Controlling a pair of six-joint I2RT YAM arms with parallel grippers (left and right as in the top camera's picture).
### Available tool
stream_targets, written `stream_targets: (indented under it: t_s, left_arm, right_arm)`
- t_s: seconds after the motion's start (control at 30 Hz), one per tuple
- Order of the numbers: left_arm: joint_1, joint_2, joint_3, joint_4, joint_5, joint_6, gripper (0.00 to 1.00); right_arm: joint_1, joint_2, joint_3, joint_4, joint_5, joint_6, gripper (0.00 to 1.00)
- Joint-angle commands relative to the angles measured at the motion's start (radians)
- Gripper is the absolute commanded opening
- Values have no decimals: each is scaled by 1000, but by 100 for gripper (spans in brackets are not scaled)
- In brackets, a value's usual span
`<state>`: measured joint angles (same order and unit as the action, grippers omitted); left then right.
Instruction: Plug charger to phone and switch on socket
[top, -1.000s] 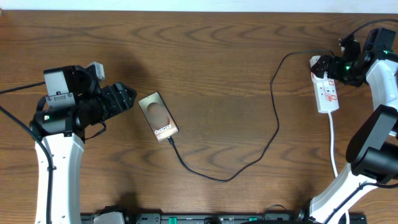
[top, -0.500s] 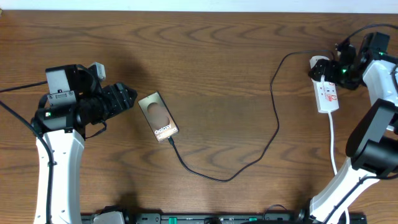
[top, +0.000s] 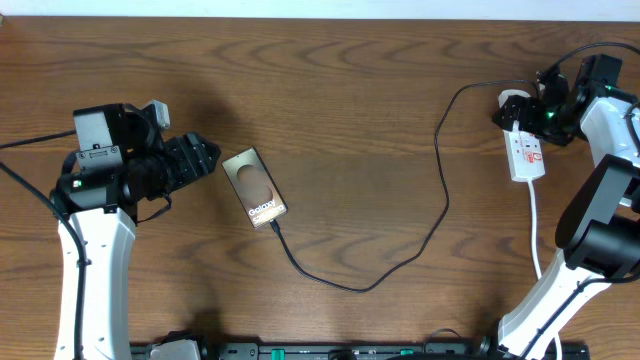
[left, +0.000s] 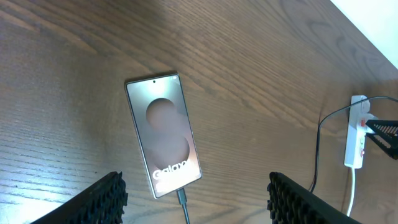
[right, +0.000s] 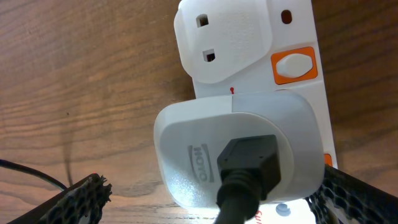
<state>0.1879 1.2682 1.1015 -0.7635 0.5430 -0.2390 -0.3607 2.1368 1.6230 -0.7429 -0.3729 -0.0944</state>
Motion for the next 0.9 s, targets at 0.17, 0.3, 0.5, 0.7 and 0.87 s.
stream_targets:
  t_s: [0.17,0.3,0.5,0.7,0.87]
  left_arm:
    - [2,6,-4,-6,-14,3,72]
    - [2,6,-4,-6,-14,3,72]
    - [2,6,-4,-6,-14,3,72]
    - [2,6,-4,-7,-14,3,72]
    - [2,6,-4,-7,-14,3,72]
  right_arm:
    - [5,6,10,-1,-23,47,99]
    - [16,19,10,0,-23,50,99]
    - [48,50,10,1,-31,61,99]
    - [78,55,10,12,-30,86,99]
    - [99,55,10,14,-29,108,99]
